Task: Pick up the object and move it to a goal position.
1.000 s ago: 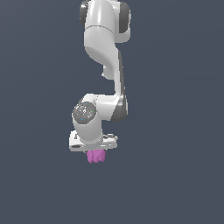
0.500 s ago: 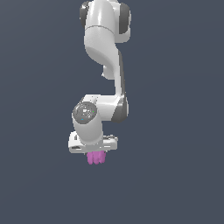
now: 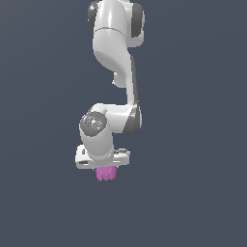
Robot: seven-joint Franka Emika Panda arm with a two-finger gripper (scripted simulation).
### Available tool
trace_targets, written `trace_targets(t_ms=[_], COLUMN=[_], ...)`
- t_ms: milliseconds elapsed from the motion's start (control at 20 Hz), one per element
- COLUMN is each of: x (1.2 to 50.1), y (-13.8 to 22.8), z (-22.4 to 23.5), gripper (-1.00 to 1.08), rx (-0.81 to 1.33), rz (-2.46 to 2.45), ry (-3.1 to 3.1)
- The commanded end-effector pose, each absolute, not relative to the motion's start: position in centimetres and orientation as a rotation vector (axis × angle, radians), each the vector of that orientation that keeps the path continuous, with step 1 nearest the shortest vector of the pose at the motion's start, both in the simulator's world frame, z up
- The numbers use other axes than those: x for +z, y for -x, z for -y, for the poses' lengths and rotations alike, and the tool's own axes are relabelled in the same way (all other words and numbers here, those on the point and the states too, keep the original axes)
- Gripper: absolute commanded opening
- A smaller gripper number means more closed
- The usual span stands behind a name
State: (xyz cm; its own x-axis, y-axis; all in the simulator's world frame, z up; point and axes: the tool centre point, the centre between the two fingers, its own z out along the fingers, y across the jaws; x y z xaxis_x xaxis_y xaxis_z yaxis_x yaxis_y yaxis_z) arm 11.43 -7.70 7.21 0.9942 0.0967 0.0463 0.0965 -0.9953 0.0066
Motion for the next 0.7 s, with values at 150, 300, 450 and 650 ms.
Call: trace_targets(t_ms=[150,300,450,650], x=[8.0,9.0,10.4,13.0], y=[-10.9,-10.4,-9.6,-8.2], z=[8.0,8.4,8.9,9.8], gripper=[-1.0,-1.0,-1.0,-1.0], rx=[0.07,0.068,0.065,0.06], rz=[-0.151,-0.151,-0.151,-0.15], ry=[-3.133,-3.133,-3.134,-3.134])
